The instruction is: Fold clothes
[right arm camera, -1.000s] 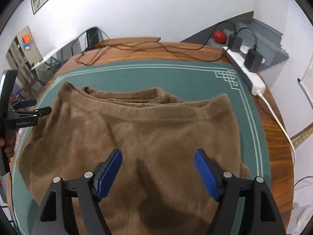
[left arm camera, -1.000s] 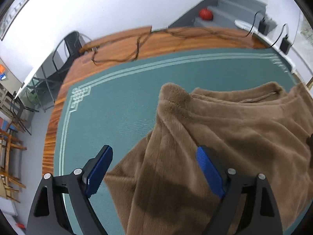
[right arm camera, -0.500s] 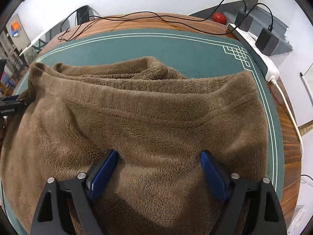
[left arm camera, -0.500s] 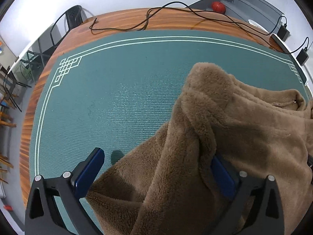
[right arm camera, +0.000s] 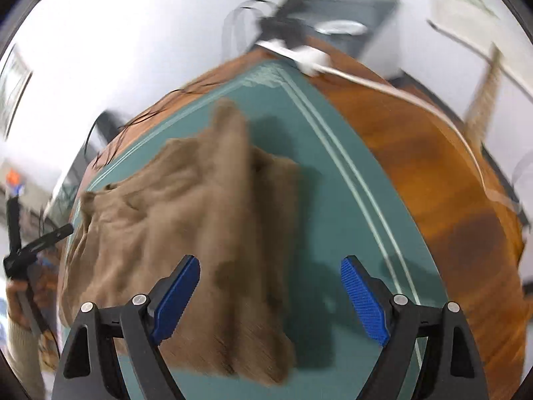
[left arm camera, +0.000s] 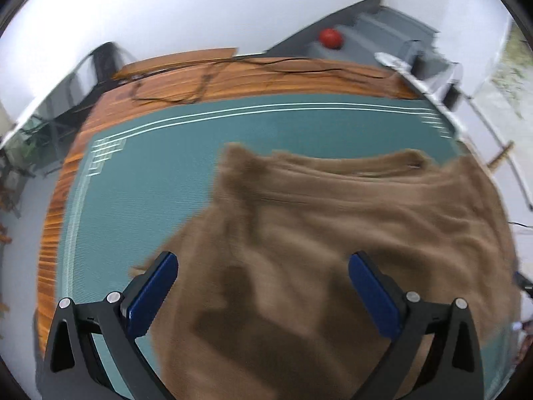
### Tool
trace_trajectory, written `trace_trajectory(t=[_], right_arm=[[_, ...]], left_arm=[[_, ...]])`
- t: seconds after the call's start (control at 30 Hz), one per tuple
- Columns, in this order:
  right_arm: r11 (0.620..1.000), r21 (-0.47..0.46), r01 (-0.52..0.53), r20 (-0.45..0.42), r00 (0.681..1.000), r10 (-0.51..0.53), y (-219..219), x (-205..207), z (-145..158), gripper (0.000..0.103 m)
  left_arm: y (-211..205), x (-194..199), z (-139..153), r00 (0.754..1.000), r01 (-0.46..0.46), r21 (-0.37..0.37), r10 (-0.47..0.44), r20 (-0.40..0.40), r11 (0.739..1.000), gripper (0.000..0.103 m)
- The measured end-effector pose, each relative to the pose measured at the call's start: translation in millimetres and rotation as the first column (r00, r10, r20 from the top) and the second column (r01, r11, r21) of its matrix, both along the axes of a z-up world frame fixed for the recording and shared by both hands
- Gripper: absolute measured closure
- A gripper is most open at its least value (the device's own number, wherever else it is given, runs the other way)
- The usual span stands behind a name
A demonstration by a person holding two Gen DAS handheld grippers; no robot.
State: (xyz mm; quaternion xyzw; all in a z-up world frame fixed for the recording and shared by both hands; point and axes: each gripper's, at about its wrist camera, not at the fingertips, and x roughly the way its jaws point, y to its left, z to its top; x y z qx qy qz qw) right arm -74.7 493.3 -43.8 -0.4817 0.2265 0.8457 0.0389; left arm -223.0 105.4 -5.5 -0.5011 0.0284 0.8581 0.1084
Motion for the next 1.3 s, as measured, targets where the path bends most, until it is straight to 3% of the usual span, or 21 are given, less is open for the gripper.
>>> trace_trajectory(t=[0.17,0.3,0.53,0.8,0.87,0.93,0.97,1.07,1.17,1.3], right_arm=[[0.998,-0.060,0.015,-0.008,1.000,-0.016,3,9,-5,0.014],[0.993,-0.111,0.025,-0.021,0.999,-0.028,8,-4,-13,0.014],[0.990,-0.139,-0.033,-0.063,0.998,0.025,21,-33,-31,0.014],[0.969,-0.202,-0.143,-0.162,0.981,0.110,22,-49,-39,0.015],[0.948,-0.252,-0.192,-0.180,0.972,0.149,18,-52,-44,0.034],[0.939,-0.268,-0.214,-0.196,0.967,0.165,16,-53,-47,0.042],[0.936,-0.274,-0.220,-0.204,0.965,0.167,17,-52,-49,0.050],[0.928,-0.324,-0.187,-0.217,0.969,0.119,24,-46,-53,0.065],[0.937,-0.307,-0.168,-0.277,0.958,0.081,20,-33,-37,0.072],[0.964,-0.172,-0.205,-0.358,0.924,0.133,-8,-21,-5,0.072]], left_arm=[[55,25,3,0.987,0.147,0.079,-0.151,0.050,0.986,0.000],[91,39,2,0.974,0.213,0.067,-0.218,0.069,0.975,0.000],[111,47,1,0.971,0.206,0.048,-0.210,0.113,0.977,0.000],[141,49,21,0.975,0.205,-0.018,-0.202,0.095,0.979,0.000],[153,47,22,0.972,0.212,-0.011,-0.210,0.108,0.977,0.000],[171,46,23,0.967,0.233,-0.013,-0.230,0.113,0.972,0.000],[180,46,24,0.964,0.246,-0.023,-0.242,0.112,0.969,0.000],[210,43,25,0.953,0.292,-0.058,-0.285,0.105,0.955,0.000],[235,37,23,0.945,0.314,-0.062,-0.305,0.120,0.948,0.000],[253,29,19,0.940,0.305,0.006,-0.302,0.159,0.952,0.000]])
